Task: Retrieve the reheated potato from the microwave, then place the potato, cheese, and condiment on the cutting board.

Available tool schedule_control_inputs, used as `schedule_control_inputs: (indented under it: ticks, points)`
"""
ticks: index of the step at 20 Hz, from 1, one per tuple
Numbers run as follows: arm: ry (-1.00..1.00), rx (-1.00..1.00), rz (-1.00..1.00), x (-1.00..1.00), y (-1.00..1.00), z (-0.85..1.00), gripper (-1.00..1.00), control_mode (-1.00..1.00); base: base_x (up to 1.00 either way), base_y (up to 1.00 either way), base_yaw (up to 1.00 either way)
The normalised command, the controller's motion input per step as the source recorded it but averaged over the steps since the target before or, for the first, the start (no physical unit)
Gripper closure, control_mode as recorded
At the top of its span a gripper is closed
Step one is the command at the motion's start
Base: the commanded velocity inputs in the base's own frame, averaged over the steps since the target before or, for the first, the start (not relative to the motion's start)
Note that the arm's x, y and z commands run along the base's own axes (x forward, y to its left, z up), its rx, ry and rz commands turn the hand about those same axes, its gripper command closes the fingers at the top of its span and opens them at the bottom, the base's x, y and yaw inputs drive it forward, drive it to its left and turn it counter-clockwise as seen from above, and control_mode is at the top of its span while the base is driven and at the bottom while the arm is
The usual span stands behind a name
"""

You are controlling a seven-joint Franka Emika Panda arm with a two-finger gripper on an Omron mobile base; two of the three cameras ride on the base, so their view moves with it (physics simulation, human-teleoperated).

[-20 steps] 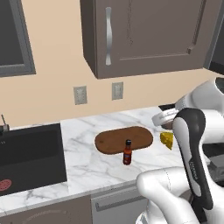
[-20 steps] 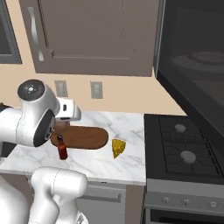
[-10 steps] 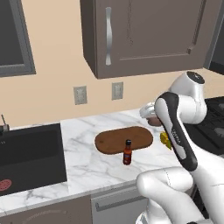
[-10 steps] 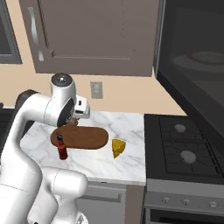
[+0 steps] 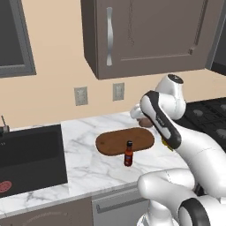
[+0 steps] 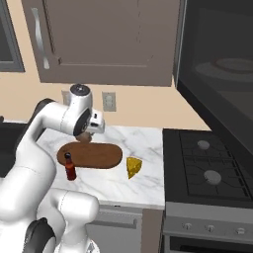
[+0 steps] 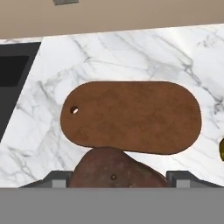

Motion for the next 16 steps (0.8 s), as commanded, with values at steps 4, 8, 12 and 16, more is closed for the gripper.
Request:
schedule_control_inputs:
  ticks: [4, 8, 12, 16]
  points:
    - [0.00, 0.00, 0.00, 0.20, 0.01, -0.51, 1.00, -1.00, 0.00, 0.00, 0.00]
    - [-0.01, 0.00, 0.00, 0.14, 0.03, -0.62, 1.00, -1.00, 0.00, 0.00, 0.00]
    - [0.00, 0.00, 0.00, 0.22, 0.04, -0.49, 1.00, -1.00, 0.00, 0.00, 0.00]
    - [0.00, 0.00, 0.00, 0.29, 0.09, -0.27, 1.00, -1.00, 0.00, 0.00, 0.00]
